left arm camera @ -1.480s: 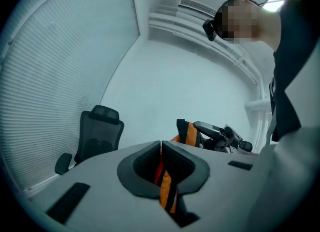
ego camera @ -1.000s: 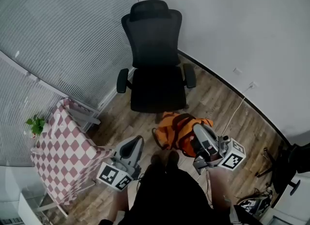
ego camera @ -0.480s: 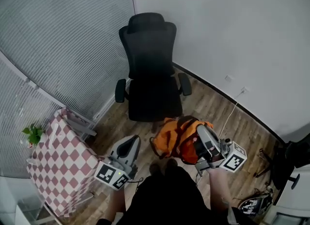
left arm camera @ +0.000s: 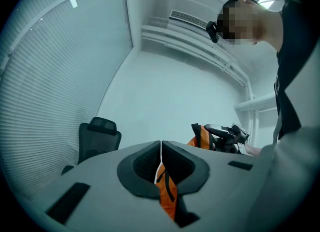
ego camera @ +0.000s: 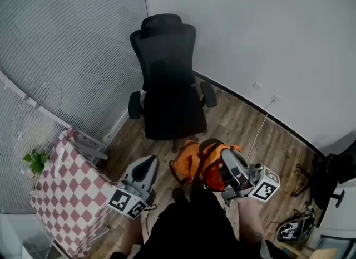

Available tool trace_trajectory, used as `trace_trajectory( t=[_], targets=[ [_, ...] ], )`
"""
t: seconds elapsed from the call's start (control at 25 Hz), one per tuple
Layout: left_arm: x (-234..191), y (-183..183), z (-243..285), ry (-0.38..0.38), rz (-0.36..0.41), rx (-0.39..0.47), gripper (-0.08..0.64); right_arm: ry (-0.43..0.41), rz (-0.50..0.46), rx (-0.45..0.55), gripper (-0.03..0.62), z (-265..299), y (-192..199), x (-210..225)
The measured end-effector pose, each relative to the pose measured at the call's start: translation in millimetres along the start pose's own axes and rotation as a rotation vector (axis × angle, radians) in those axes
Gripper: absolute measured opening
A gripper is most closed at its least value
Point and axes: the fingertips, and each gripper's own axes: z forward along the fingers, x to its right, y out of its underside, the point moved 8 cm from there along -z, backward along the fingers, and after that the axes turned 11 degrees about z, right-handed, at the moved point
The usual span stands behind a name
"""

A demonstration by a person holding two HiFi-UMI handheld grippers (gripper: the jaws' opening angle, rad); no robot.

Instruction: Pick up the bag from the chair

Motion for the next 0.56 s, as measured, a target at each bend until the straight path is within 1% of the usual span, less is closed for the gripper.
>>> trace_trajectory(
  t=[0.24, 0.56],
  targets=[
    [-2.2, 3.1, -2.7, 0.017, -0.012, 0.003, 0.034, 0.022, -0.014, -0.015, 0.028, -2.9, 11.2, -1.5],
    [-2.1, 4.5, 0.1, 0.028, -0.013, 0.0, 0.034, 0.034, -0.029, -0.021, 0.028, -11.3, 14.6, -1.8]
  ],
)
